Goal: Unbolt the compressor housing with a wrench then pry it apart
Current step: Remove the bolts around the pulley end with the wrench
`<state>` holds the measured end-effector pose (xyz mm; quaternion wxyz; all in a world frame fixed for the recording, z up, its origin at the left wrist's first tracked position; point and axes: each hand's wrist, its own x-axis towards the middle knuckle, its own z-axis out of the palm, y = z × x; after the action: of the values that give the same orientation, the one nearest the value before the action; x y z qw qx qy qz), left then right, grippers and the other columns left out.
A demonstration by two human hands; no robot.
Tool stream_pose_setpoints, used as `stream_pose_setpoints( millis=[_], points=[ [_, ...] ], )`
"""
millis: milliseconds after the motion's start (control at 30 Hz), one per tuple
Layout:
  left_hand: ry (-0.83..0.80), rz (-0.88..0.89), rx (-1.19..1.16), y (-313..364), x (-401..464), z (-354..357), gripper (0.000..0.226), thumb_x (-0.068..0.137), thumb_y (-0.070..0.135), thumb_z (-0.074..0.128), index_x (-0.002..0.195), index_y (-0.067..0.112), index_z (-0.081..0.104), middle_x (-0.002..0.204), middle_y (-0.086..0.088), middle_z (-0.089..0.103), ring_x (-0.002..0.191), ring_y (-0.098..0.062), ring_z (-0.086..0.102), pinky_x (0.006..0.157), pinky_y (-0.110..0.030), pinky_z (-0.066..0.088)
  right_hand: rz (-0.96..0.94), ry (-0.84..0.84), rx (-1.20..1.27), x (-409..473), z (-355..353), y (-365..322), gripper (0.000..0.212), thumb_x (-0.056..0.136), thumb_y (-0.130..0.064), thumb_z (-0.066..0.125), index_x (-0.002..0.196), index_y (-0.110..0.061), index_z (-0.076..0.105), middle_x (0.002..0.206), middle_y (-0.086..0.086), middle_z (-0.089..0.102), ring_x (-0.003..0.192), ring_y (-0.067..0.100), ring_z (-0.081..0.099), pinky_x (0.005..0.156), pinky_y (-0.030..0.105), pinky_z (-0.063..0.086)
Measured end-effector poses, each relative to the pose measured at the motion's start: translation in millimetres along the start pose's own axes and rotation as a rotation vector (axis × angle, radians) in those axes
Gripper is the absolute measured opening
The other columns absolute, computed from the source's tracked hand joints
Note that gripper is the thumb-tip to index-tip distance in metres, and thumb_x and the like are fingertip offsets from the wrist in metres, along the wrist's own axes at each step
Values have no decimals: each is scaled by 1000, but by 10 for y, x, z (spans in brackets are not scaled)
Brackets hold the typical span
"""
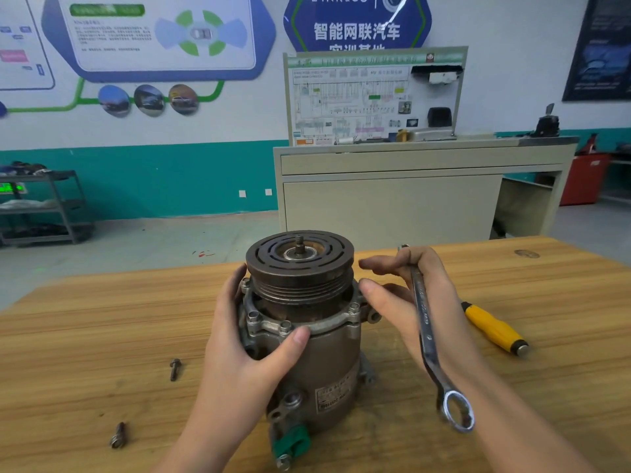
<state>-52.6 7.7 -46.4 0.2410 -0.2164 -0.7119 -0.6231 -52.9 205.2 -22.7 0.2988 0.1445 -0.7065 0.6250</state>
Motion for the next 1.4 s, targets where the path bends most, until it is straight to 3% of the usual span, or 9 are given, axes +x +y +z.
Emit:
stream_pose_setpoints(
  millis=[167,400,533,633,767,1000,1100,1200,1400],
  points=[
    [-4,-27,12,14,-5,-6,78,55,65,70,121,67,30,125,45,45,120,14,45,83,-4,43,48,6,91,40,-29,31,33,82,11,61,88,-17,46,89,-8,73,80,2,68,63,10,50],
    [-3,-40,-19,18,0,-5,81,55,63,72,124,64,30,125,45,45,119,15,44,82,2,39,51,20,97,69,-46,28,33,73,-14,77,87,-17,46,88,-8,74,81,3,69,62,13,52],
    [48,-48,75,-40,-40,14,91,57,63,69,136,53,26,137,32,40,130,5,38,103,-20,40,50,2,153,55,-25,17,33,70,-12,78,83,-17,48,85,1,74,81,12,71,68,19,54],
    [165,158,346,90,-68,27,75,68,58,61,136,43,33,144,8,32,136,-12,30,112,-24,24,-74,72,289,80,-83,-129,29,68,-16,81,78,-30,58,86,1,75,86,16,72,74,18,54],
    [138,591,491,372,-75,99,48,85,40,60,128,21,52,124,6,48,118,-7,47,100,-16,35,-111,-87,324,-49,-45,-333,35,56,-46,86,70,-33,58,80,3,74,76,18,71,68,22,55],
    [-5,619,503,656,-87,107,26,79,25,64,101,13,73,102,11,66,94,1,62,86,-4,44,-132,-235,282,-220,90,-459,34,65,-53,79,67,-26,58,78,0,75,71,11,70,65,17,53],
    [160,331,555,644,-57,-266,19,79,29,73,97,33,70,86,29,67,83,6,64,72,0,45,-167,-193,256,-229,58,-462,49,81,-72,49,84,-25,64,74,4,72,60,16,63,54,18,46],
    [287,-236,796,264,123,-886,16,84,21,70,98,29,74,77,7,75,76,-17,69,60,-23,48,-88,-86,310,-203,-30,-417,61,78,-77,45,84,-23,71,62,2,62,52,12,52,47,16,38],
    [50,-735,1182,-703,116,-1668,19,91,14,60,104,12,74,103,-10,72,100,-31,63,79,-30,48,-144,14,152,-180,-71,-351,22,80,-43,60,70,-23,58,54,8,62,34,15,50,39,16,40]
  ],
)
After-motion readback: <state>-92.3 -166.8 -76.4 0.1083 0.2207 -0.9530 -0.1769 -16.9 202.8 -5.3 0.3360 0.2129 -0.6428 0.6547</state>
